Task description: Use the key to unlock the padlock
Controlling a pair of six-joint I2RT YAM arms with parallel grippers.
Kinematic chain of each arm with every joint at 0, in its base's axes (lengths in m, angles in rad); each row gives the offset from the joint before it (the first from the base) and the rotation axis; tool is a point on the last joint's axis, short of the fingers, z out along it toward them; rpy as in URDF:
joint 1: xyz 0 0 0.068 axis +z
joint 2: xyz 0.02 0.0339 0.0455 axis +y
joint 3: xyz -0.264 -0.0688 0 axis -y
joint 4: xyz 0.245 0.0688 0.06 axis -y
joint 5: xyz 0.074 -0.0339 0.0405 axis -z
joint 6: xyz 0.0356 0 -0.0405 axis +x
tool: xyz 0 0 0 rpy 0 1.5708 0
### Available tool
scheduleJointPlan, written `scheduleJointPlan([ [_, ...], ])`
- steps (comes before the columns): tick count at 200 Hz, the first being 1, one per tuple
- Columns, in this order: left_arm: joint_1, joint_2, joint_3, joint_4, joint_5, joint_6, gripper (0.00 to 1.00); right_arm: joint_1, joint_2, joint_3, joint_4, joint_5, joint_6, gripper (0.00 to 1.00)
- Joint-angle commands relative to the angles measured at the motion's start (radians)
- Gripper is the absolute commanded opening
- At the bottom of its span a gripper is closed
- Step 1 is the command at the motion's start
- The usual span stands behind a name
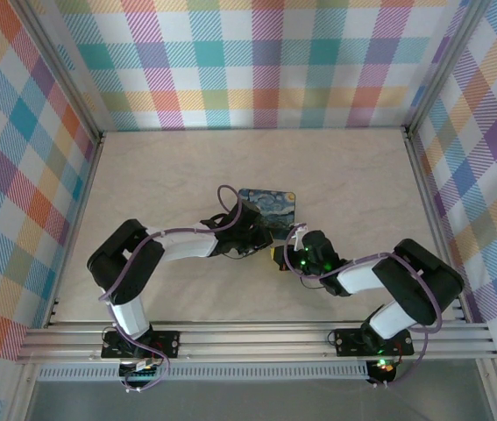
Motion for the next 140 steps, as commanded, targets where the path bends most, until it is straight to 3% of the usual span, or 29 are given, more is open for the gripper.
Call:
scheduleJointPlan([
  [1,-0.019,0.061,-0.018,0.019,-0.048,-0.02,0.17,0.022,-0.019,0.067,0.223,-0.101,0.032,0.0],
  [140,-0.027,0.116,-0.005,0.045,-0.04,-0.026,0.16,-0.029,-0.045,0.084,0.111,-0.126,0.07,0.0],
])
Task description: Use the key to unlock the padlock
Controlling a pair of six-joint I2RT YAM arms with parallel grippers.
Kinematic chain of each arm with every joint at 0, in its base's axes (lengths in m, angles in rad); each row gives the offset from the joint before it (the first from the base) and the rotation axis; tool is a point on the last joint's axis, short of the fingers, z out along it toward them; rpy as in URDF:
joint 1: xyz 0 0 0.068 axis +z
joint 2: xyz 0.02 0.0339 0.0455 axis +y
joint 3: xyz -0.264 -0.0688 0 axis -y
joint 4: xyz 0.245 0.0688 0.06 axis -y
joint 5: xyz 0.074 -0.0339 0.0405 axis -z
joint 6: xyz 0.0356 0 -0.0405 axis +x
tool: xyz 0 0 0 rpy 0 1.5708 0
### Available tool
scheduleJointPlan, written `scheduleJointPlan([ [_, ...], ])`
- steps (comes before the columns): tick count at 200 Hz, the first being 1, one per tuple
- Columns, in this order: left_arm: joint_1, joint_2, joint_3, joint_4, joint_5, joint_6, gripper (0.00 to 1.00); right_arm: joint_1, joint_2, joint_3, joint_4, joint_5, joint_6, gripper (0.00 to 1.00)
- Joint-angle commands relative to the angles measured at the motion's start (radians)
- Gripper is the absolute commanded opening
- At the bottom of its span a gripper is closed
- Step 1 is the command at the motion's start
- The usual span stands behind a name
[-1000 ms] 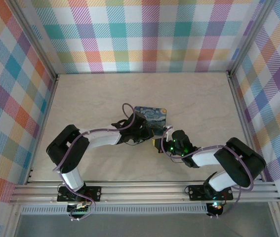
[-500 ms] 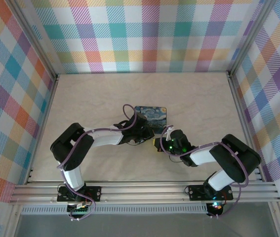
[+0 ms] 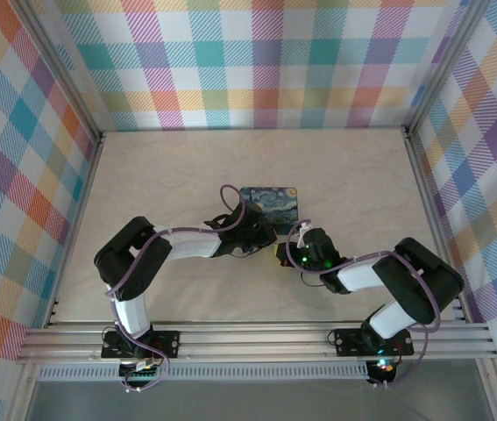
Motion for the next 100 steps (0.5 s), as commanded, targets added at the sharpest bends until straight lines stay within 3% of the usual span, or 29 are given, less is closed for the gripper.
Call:
scheduleJointPlan([
  [1,-0.023,0.069,-0.009,-0.059,-0.034,-0.011,0.16,0.005,-0.047,0.07,0.155,-0.155,0.0,0.0],
  [42,-0.032,0.075,-0.006,-0.05,-0.028,-0.011,0.15,-0.016,-0.079,0.059,0.205,-0.189,-0.046,0.0],
  [100,-0.032,0.064,0.003,-0.048,-0.007,-0.012,0.15,-0.036,0.0,-0.009,0.505,-0.22,-0.083,0.0],
])
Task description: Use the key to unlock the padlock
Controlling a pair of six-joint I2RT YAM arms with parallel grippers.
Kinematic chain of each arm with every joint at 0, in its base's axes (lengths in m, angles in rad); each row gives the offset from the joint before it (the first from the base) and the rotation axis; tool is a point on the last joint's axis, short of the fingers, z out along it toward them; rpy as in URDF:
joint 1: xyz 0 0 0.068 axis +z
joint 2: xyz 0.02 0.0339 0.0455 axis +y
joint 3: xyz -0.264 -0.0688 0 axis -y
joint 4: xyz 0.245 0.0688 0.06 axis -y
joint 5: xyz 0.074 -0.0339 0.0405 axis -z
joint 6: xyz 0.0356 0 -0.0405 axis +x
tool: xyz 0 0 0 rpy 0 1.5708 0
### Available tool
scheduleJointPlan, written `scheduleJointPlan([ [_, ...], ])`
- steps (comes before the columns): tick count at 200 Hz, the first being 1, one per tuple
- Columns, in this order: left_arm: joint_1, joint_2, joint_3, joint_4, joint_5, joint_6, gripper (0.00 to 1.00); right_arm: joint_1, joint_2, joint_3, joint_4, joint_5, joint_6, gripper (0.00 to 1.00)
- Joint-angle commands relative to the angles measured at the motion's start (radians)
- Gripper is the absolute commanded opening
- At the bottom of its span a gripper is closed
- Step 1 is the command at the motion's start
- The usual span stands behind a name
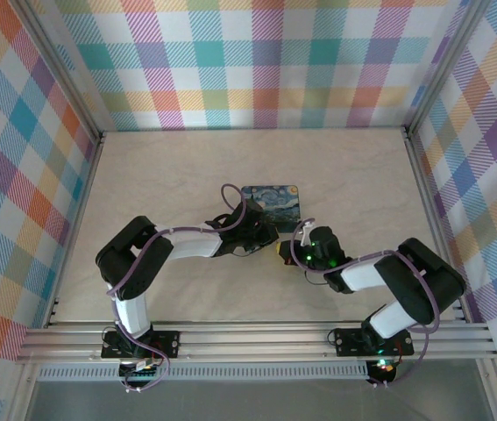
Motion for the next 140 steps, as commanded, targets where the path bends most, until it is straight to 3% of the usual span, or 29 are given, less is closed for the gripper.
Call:
scheduleJointPlan([
  [1,-0.029,0.056,-0.005,-0.073,-0.01,-0.005,0.15,0.016,0.007,0.023,0.423,-0.147,-0.031,0.0],
  [51,-0.033,0.05,-0.005,-0.072,-0.009,-0.008,0.15,0.015,0.129,0.02,0.596,-0.138,-0.009,0.0],
  [140,-0.037,0.046,-0.011,-0.067,-0.016,-0.012,0.15,0.003,0.125,0.037,0.595,-0.143,0.004,0.0],
])
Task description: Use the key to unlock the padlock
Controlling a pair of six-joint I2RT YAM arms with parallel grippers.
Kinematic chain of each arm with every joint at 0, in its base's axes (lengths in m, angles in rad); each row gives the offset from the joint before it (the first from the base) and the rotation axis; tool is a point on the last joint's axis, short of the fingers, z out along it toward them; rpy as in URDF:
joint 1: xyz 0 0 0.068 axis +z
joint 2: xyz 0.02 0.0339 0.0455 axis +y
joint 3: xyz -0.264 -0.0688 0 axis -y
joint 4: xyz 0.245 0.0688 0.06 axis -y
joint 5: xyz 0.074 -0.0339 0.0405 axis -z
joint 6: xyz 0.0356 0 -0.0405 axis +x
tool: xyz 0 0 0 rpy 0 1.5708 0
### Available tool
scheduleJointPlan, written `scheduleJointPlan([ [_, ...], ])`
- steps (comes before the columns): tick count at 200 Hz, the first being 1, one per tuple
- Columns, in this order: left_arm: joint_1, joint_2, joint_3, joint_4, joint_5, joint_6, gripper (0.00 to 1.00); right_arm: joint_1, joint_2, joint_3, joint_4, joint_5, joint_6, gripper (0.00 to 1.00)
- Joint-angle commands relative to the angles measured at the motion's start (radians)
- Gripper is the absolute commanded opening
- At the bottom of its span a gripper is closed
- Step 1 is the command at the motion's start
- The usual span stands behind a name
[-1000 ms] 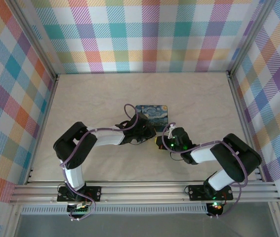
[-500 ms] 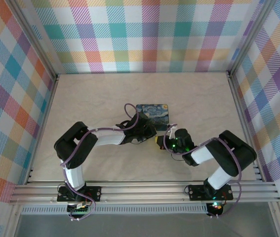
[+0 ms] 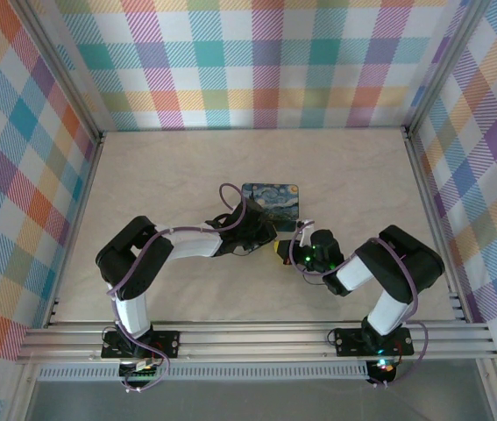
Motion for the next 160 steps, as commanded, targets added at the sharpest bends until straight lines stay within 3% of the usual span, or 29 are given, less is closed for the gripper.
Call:
scheduleJointPlan([
  [1,-0.035,0.046,-0.013,-0.061,0.036,-0.003,0.15,0.015,-0.039,0.058,0.328,-0.12,0.001,0.0],
  [35,-0.037,0.053,-0.016,-0.048,0.034,-0.011,0.15,0.014,-0.09,0.075,0.242,-0.14,0.033,0.0],
  [97,-0.036,0.06,-0.012,-0.034,0.034,-0.02,0.15,0.02,-0.09,0.063,0.249,-0.144,0.09,0.0],
  [160,-0.043,0.066,-0.009,-0.035,0.037,-0.021,0.15,0.03,-0.105,0.094,0.182,-0.098,0.067,0.0],
])
